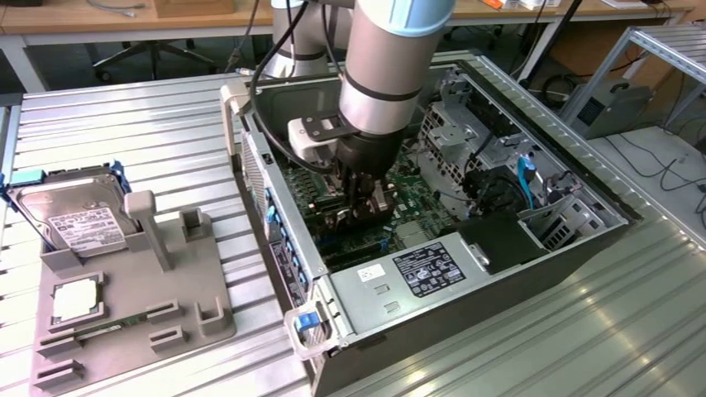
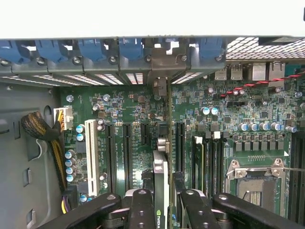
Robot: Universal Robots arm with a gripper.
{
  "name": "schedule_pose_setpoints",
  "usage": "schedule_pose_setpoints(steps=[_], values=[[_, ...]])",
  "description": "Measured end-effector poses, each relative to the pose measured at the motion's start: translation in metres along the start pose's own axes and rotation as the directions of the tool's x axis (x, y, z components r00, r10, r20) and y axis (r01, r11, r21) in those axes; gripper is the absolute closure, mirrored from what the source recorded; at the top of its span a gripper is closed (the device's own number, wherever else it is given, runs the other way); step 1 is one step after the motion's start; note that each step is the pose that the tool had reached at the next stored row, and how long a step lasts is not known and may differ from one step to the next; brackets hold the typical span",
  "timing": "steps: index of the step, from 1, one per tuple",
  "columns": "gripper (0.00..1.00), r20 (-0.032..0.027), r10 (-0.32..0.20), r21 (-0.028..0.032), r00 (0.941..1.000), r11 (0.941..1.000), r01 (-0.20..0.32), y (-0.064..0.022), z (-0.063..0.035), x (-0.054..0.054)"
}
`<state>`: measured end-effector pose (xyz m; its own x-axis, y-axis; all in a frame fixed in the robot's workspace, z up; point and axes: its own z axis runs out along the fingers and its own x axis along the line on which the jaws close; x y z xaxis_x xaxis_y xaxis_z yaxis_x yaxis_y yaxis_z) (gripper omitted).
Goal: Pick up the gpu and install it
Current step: 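Insert the gpu into the slot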
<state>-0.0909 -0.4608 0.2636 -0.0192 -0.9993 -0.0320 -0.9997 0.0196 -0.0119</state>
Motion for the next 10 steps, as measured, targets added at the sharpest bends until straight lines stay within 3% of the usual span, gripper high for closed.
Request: schedule_pose_setpoints(steps=[10], values=[[0.74,0.0003,-0.001,0.0025,1.0,1.0,0.001,0.0008,0.0023,0.0]])
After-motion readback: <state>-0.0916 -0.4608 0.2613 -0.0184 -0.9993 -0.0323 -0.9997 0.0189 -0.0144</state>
